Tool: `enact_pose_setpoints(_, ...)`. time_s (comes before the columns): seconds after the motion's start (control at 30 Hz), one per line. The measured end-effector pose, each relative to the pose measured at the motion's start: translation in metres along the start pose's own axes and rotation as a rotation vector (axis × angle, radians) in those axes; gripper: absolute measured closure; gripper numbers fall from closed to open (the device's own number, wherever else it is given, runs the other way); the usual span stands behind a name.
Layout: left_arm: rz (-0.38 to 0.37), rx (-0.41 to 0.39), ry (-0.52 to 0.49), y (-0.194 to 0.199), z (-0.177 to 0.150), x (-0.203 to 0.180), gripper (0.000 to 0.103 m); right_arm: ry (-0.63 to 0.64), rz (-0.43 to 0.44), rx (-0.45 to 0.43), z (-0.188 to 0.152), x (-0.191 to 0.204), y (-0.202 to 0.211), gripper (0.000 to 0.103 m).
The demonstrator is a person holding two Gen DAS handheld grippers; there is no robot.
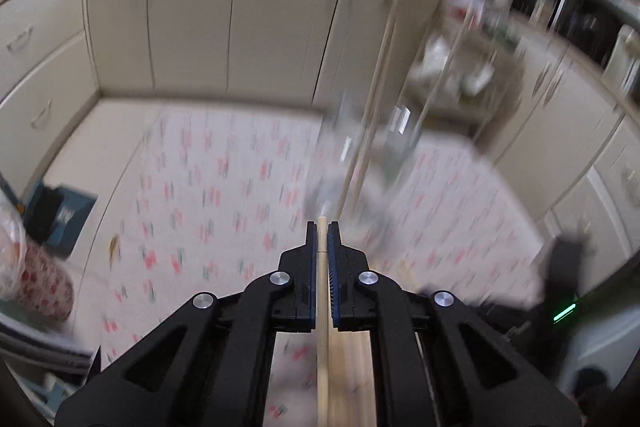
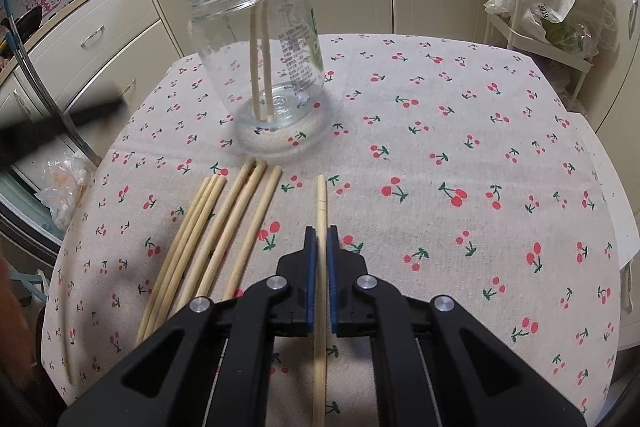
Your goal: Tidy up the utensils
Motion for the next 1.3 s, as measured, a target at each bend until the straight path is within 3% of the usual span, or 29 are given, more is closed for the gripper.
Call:
enact_pose_setpoints(0.23, -0.072, -0.292, 0.079, 0.05, 0.065, -0.004, 0.098, -0.031, 0.025, -0.003, 0.0, -0.005, 0.001, 0.097)
enact_pose_setpoints(0.6, -0.033, -0.535, 0.148, 0.049, 0.129, -0.022, 0.098, -0.044, 0.036, -0.011, 0.0, -0.007, 0.001, 0.097)
enact_pose_setpoints(0.93, 0.012, -0.67, 0.158, 0.028, 0.164, -0.04, 0.098, -0.056, 0.053, -0.008, 0.001, -0.009, 0.001, 0.097)
enact_pose_setpoints(1.2, 0.06, -0.68, 0.134, -0.01, 0.157, -0.049, 0.098, -0.059, 0.069, -0.006, 0.002, -0.01, 0.001, 0.097)
enact_pose_setpoints(1.3, 0.073, -0.673, 0.112, -0.02, 0.146, -0.049, 0.098, -0.139, 0.125, -0.013, 0.003, -0.021, 0.001, 0.097)
Point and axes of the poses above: each gripper's, at about its wrist camera, not at the fingertips, and y roughly against the way its jaws point, x to its left, z to its top, the point moved 3 cm from there along -y, roughly the way its jaws point, and after that the axes turned 6 degrees about z, right-handed, at the moved point
